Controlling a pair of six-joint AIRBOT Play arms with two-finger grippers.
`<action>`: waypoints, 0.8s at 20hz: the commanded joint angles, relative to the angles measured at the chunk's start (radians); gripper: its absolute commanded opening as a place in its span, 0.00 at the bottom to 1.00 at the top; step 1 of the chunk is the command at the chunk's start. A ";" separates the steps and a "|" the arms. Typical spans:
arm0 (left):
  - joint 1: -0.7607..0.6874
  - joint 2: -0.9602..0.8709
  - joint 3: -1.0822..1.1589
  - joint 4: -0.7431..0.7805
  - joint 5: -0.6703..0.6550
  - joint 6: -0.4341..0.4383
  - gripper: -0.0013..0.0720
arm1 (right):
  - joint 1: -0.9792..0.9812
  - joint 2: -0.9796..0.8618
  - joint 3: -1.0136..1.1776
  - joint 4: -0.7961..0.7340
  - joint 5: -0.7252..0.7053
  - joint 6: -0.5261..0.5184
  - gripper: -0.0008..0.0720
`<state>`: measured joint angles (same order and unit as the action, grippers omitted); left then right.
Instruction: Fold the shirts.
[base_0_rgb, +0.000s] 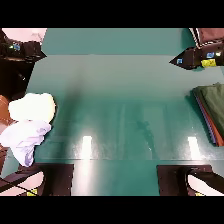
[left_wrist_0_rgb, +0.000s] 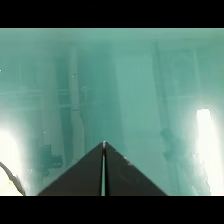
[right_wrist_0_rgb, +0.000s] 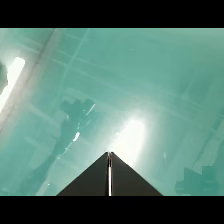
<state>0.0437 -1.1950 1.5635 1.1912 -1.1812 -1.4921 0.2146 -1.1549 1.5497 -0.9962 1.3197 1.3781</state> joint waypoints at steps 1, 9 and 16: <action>0.000 -0.001 0.000 0.000 0.000 0.000 0.05 | 0.003 0.000 0.001 0.000 -0.001 0.000 0.04; 0.000 -0.001 0.000 0.000 0.000 0.000 0.05 | 0.003 0.000 0.001 0.000 0.000 0.000 0.04; 0.003 0.000 0.001 0.042 0.030 0.053 0.05 | 0.003 0.000 0.001 -0.001 0.000 0.000 0.04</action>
<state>0.0437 -1.1950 1.5639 1.1915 -1.1557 -1.4860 0.2169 -1.1545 1.5497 -0.9966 1.3193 1.3777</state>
